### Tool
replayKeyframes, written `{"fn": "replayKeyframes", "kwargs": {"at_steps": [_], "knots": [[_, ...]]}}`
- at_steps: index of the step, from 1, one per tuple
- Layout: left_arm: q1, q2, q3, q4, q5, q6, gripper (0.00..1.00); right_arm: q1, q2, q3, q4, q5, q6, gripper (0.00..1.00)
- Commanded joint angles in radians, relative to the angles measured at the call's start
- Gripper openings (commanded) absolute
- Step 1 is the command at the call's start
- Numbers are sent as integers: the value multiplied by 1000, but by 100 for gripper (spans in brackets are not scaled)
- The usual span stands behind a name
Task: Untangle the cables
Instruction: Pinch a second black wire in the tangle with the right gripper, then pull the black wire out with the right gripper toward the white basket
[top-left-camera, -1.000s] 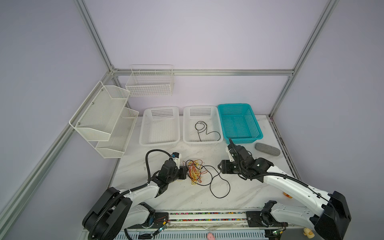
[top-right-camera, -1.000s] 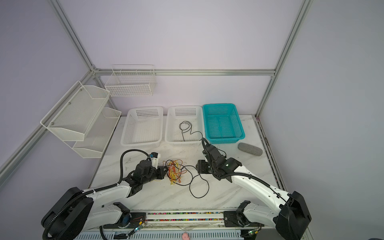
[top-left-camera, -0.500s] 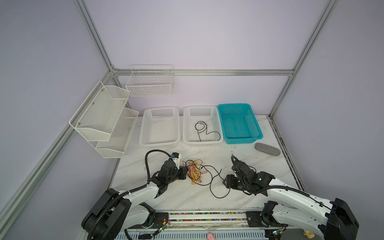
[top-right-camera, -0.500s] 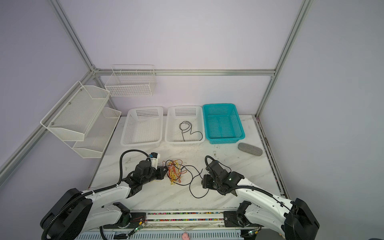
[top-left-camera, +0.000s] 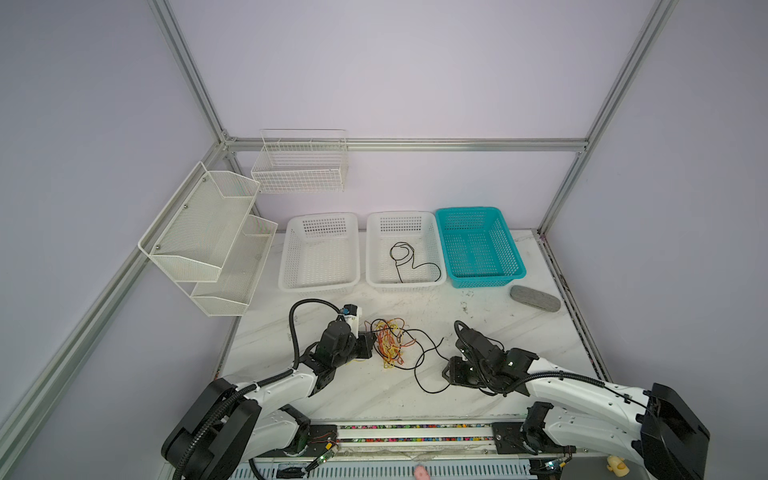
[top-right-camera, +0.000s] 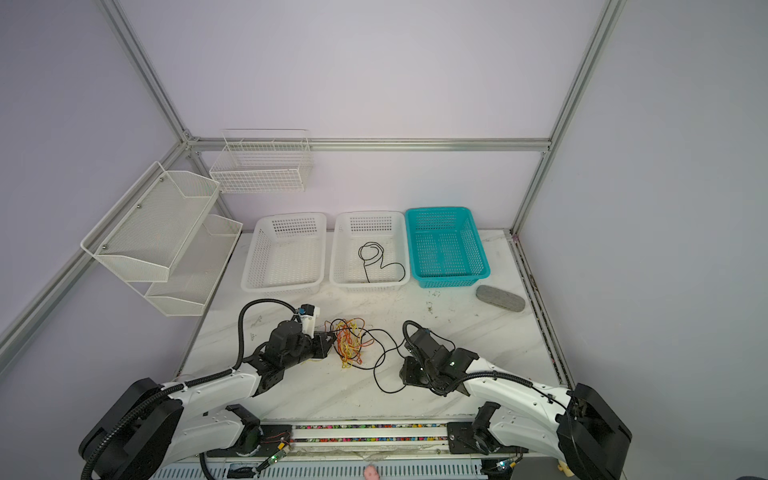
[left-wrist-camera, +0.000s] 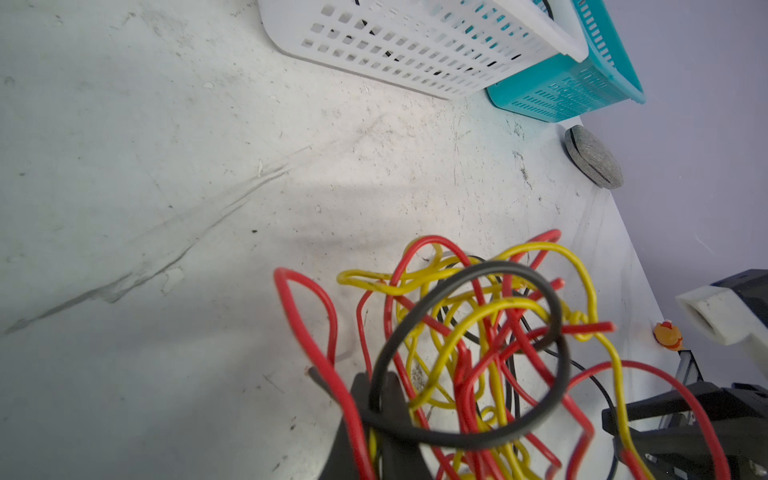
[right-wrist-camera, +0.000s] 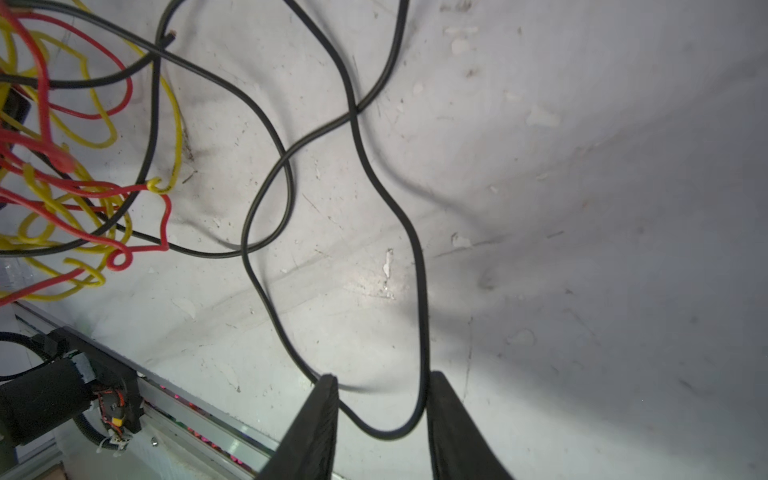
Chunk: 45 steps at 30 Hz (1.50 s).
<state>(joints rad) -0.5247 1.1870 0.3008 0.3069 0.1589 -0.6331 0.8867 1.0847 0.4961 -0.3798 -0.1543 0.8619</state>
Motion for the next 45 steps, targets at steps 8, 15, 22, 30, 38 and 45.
{"fn": "replayKeyframes", "kwargs": {"at_steps": [8,15,22,30,38,45], "knots": [[5,-15,-29,55,-9,13,0,17,42,-33,90,-6,25,26],[5,-20,-31,51,-11,13,0,19,52,-18,103,13,23,9],[5,-11,-29,52,-10,13,0,20,6,139,-78,140,-31,0],[5,1,-25,53,-6,13,0,19,-27,526,-357,377,-121,0],[5,13,-20,53,-2,14,0,19,34,894,-507,537,-228,0],[5,6,-21,43,-7,16,0,20,100,1115,-528,585,-331,0]]}}
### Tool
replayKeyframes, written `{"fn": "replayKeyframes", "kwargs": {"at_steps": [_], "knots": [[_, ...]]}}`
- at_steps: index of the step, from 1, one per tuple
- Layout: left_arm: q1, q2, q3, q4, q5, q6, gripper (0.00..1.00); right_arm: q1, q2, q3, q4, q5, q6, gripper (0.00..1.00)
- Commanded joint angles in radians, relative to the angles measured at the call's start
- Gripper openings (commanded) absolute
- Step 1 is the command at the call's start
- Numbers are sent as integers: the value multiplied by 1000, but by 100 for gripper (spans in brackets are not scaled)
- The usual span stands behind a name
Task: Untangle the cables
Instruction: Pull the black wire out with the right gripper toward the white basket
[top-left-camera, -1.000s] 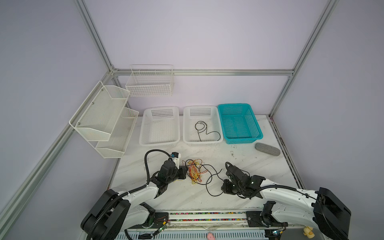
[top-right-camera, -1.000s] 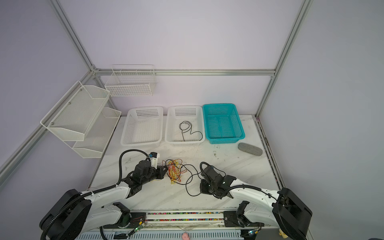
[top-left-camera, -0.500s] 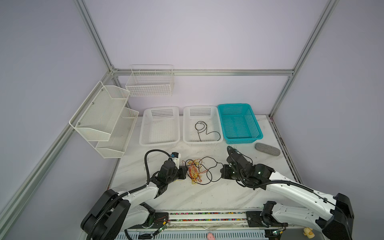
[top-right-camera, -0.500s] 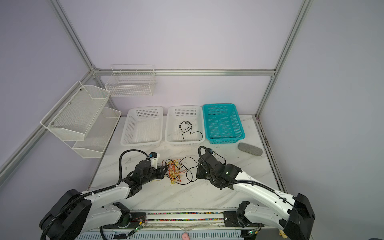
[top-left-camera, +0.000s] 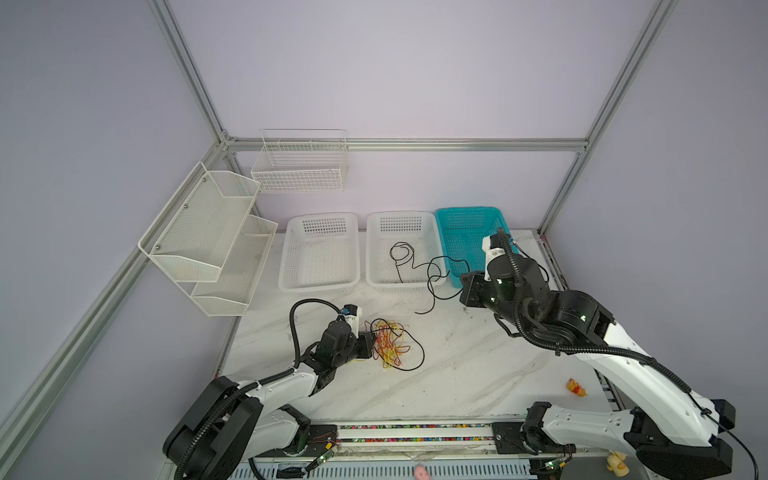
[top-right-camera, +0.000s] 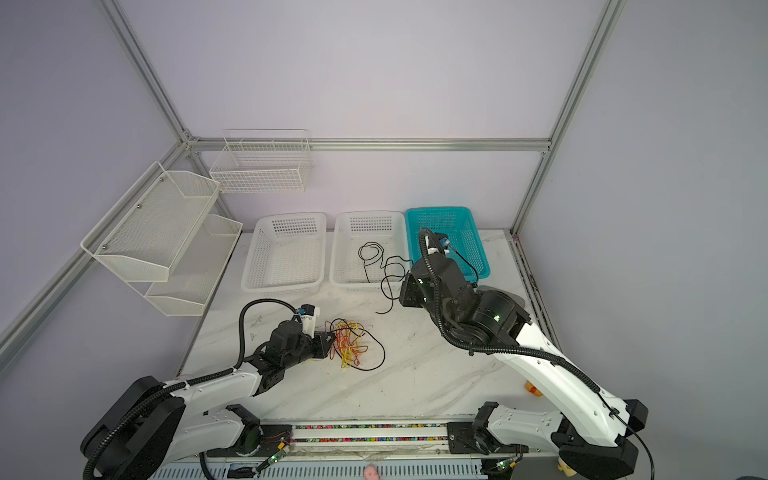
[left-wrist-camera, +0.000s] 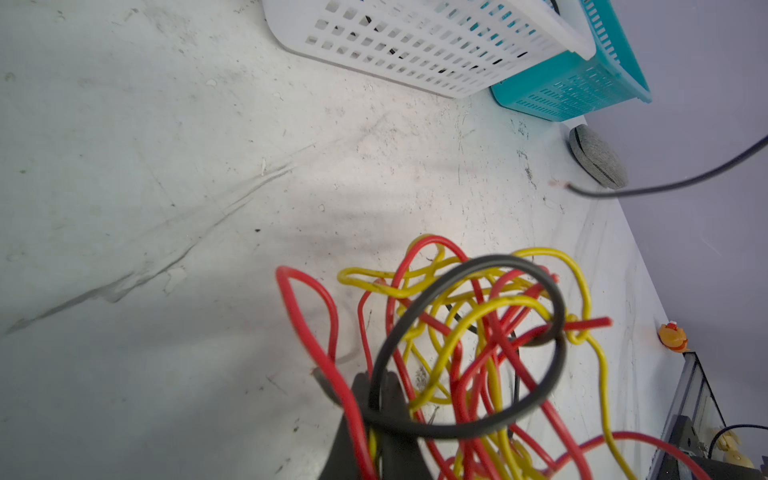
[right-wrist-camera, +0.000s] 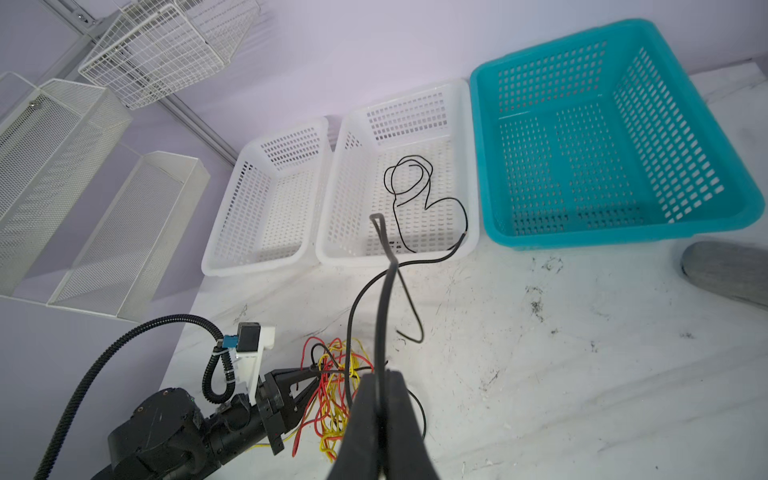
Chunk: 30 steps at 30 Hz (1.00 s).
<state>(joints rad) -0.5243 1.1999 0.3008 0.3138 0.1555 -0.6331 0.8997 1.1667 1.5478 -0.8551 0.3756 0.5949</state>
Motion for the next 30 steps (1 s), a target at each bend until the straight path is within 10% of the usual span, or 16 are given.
{"fn": "replayKeyframes", "kwargs": {"at_steps": [1,30], "knots": [[4,-9,-22,35,-3,16,0,7,29,89,-54,57,-75,0],[4,-4,-19,32,-23,24,0,-120,482,472,191,-99,-314,0]]}}
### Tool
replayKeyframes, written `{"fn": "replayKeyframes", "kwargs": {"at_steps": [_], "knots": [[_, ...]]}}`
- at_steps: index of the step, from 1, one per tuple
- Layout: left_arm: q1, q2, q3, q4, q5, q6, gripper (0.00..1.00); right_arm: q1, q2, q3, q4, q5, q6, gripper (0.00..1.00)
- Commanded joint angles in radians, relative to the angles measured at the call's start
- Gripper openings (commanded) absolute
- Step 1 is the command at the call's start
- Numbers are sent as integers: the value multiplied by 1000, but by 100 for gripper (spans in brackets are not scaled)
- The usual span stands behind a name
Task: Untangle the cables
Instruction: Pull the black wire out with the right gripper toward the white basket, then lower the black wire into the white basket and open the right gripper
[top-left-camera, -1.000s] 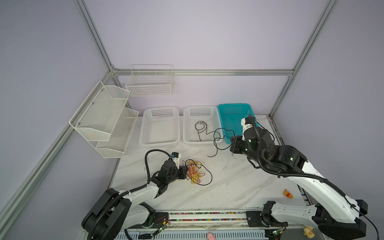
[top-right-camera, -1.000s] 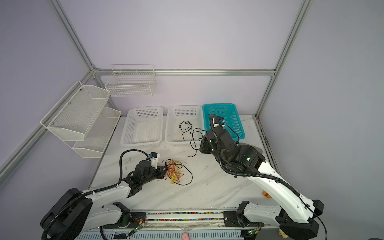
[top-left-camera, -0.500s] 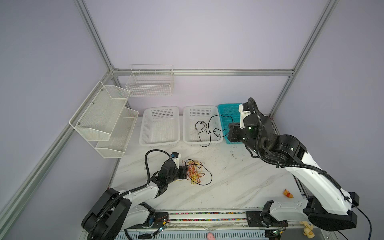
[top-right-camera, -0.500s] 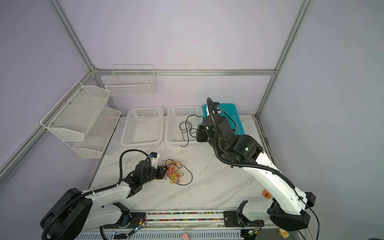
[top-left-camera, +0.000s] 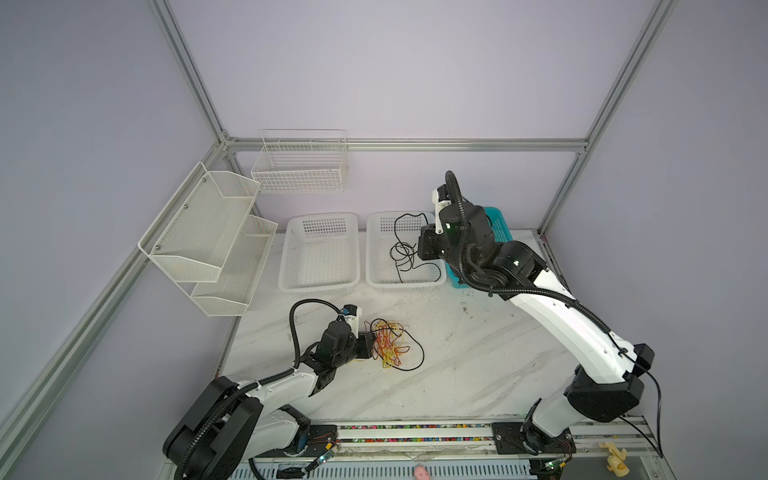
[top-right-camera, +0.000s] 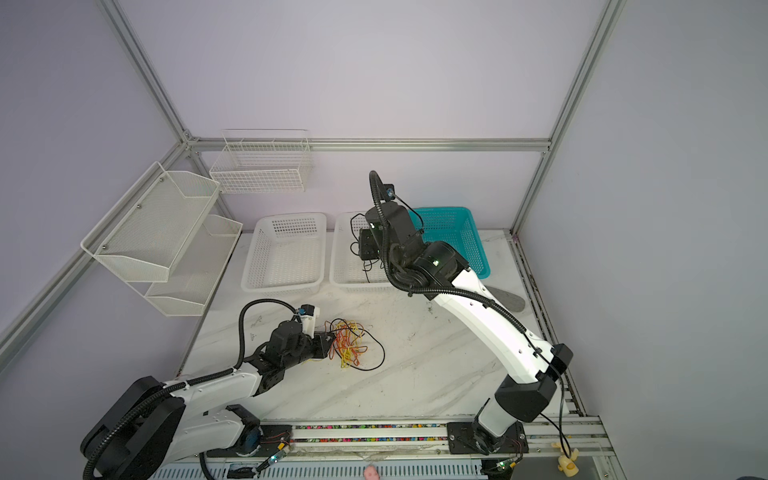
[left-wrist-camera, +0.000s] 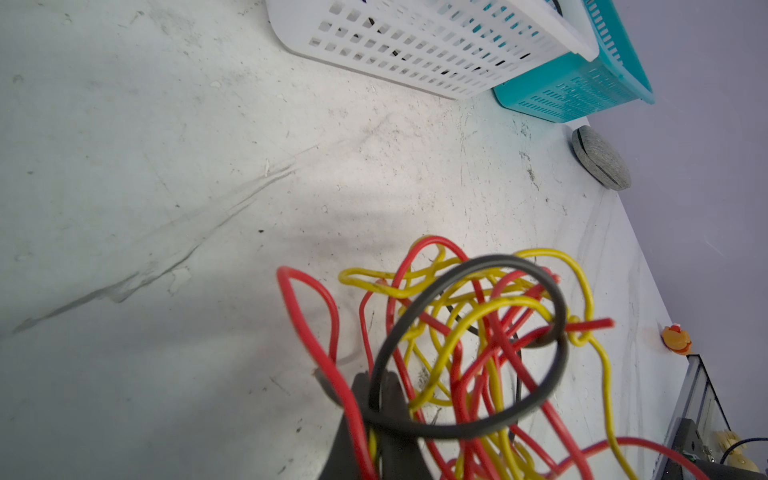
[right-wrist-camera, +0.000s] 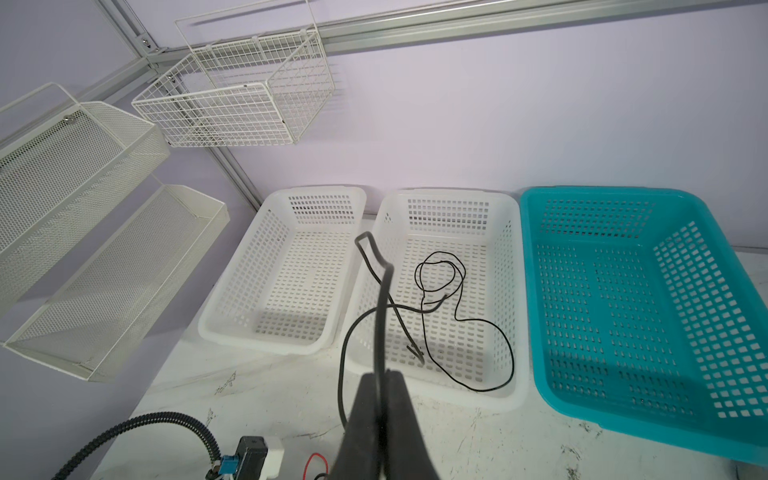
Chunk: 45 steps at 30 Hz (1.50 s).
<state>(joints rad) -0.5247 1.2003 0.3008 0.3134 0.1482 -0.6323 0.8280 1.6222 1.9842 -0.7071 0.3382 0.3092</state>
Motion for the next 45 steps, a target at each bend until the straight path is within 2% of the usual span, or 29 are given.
{"fn": "replayKeyframes", "kwargs": {"at_steps": [1,8,14,21,34,45], "knots": [[5,-7,-20,31,-18,24,0,-65,41,41,52,-79,-28,0],[5,-4,-20,32,-20,23,0,-156,185,125,102,-194,-18,0],[5,-3,-21,32,-23,25,0,-192,355,223,96,-240,-17,0],[5,-5,-20,32,-24,25,0,-222,483,224,107,-245,-8,0],[5,-12,-22,27,-26,26,0,-222,544,7,194,-277,23,0],[5,-2,-17,30,-21,28,0,-223,523,-84,191,-229,54,0]]}}
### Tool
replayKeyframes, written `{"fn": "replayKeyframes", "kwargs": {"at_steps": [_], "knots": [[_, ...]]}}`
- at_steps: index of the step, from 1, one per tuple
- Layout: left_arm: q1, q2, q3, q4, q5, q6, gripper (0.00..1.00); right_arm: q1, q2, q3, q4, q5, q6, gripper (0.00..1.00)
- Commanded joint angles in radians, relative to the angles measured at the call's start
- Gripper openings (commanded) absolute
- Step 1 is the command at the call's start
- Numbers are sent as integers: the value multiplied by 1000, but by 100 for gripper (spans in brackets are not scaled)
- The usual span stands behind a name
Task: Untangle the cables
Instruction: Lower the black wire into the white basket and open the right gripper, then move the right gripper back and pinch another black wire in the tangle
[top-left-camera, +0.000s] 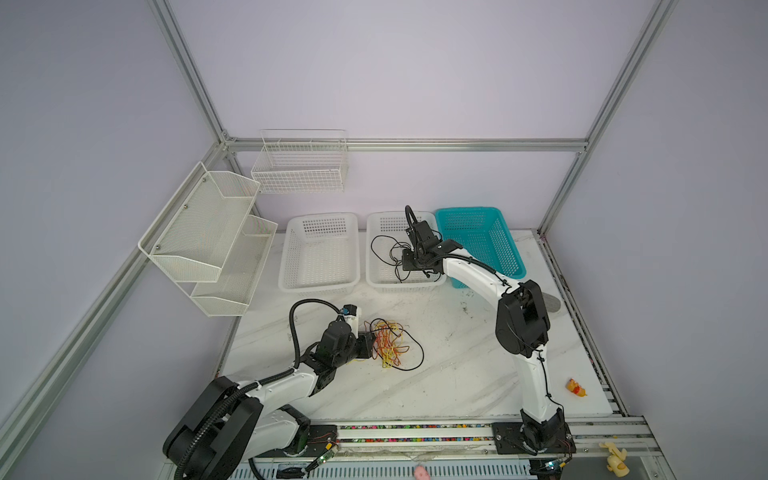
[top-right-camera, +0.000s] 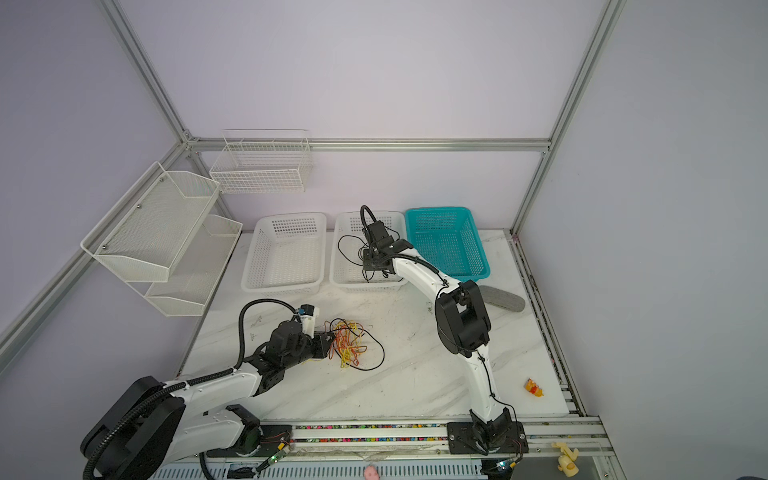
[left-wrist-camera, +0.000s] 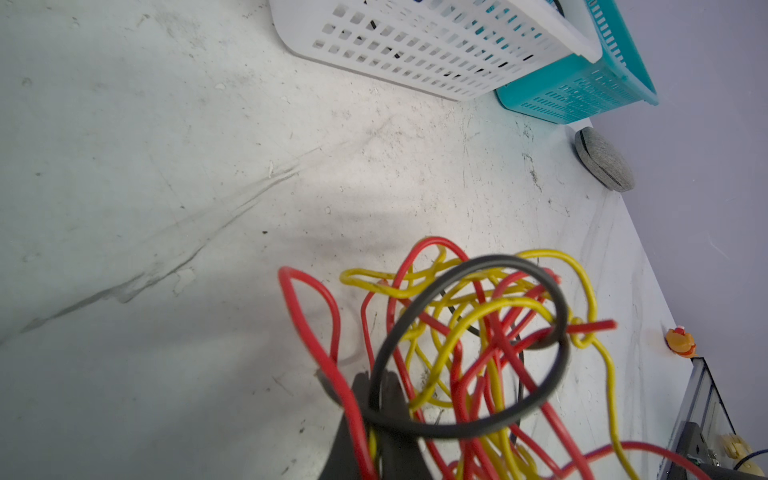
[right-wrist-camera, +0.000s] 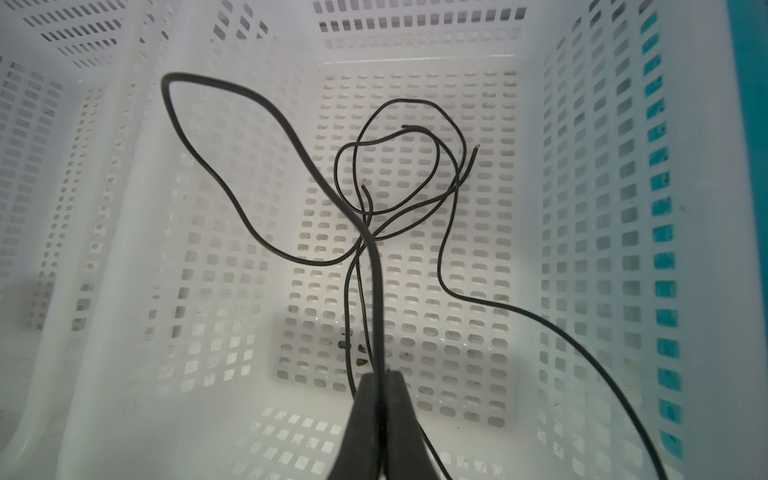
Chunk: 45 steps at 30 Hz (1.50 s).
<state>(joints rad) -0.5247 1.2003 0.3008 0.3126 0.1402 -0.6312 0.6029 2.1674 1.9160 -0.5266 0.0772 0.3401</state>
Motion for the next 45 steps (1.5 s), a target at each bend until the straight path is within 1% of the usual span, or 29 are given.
{"fn": "replayKeyframes", "kwargs": {"at_steps": [1,2,8,14,17,20,25,28,30,36,40,43,45], "knots": [[5,-2,-17,32,-13,27,0,4,-30,-20,7,39,25,0],[5,-1,-17,33,-13,27,0,3,-39,-26,5,44,28,0],[5,4,-15,34,-8,27,0,3,-108,-68,1,42,37,23],[5,1,-15,37,-5,27,0,2,-196,-107,-3,33,40,39],[5,-4,-19,37,-5,27,0,3,-245,-137,4,18,40,42],[5,-9,-22,40,-2,27,0,3,-293,-181,17,-11,43,43],[5,-35,-34,47,4,26,0,6,-411,-318,69,-93,47,44],[5,-59,-44,49,9,24,0,15,-507,-438,105,-144,41,46],[5,-75,-52,52,15,21,0,22,-587,-547,152,-193,25,49],[5,-88,-57,58,20,20,0,72,-784,-874,285,-261,0,54],[5,-85,-60,70,35,16,0,127,-815,-1002,354,-279,17,55],[5,-89,-63,78,39,15,0,198,-799,-1042,393,-236,13,55],[5,-94,-68,80,41,14,0,229,-743,-1049,409,-202,11,55]]}}
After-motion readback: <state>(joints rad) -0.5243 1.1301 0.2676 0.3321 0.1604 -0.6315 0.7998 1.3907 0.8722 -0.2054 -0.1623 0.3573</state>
